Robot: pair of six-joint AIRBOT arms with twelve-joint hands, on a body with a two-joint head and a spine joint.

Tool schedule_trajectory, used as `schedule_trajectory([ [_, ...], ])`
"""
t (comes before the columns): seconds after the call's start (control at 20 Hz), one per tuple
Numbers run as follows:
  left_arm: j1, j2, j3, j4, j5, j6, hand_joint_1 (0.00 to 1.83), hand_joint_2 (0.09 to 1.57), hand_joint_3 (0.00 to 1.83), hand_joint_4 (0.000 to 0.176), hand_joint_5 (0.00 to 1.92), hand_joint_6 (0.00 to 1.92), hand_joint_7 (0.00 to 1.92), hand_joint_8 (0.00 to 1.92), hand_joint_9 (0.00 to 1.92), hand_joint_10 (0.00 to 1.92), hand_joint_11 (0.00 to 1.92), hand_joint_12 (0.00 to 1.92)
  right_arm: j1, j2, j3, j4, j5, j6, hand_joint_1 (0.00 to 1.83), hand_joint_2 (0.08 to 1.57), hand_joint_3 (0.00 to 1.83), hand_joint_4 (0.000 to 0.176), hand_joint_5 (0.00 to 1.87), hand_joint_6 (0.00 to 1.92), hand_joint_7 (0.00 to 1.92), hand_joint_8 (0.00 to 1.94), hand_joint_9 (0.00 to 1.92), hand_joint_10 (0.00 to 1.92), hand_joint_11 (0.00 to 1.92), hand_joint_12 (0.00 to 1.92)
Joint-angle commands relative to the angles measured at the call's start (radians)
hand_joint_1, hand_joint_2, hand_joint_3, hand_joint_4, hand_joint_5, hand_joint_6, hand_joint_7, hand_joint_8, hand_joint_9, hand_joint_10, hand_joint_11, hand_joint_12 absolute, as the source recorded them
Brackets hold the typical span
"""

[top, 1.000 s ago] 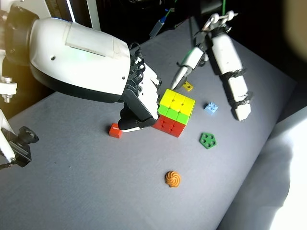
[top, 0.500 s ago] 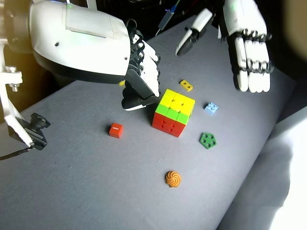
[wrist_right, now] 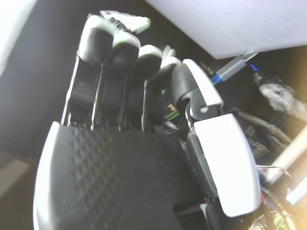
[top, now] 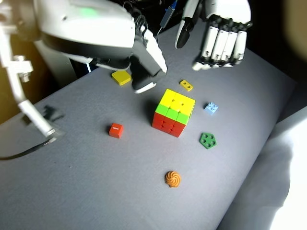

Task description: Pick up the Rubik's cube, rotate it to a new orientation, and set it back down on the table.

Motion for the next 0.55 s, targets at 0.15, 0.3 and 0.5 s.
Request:
schedule_trajectory([
  [0.15,-0.013,0.004,-0.001,-0.003,-0.084,-0.002,0.83,1.5,0.02,0.0,0.39,1.92,0.58,1.92,0.56,1.92,0.57,1.92,0.019,0.0,0.029,0.169,0.173,-0.062,0.8,1.46,0.0,0.0,0.45,1.82,0.66,1.94,0.7,1.92,0.77,1.92],
  [0.3,-0.015,0.017,-0.007,-0.023,-0.112,-0.002,0.92,1.48,0.02,0.0,0.38,1.86,0.49,1.92,0.51,1.92,0.5,1.92,0.052,-0.009,0.033,0.225,0.259,-0.127,0.86,1.44,0.0,0.0,0.47,1.77,0.65,1.82,0.65,1.92,0.69,1.92],
  [0.5,-0.016,0.021,0.001,-0.037,-0.113,-0.002,0.93,1.48,0.01,0.009,0.36,1.9,0.47,1.92,0.52,1.92,0.49,1.92,0.045,-0.046,0.067,0.267,0.328,-0.223,0.89,1.43,0.0,0.0,0.48,1.73,0.69,1.57,0.66,1.79,0.67,1.91],
])
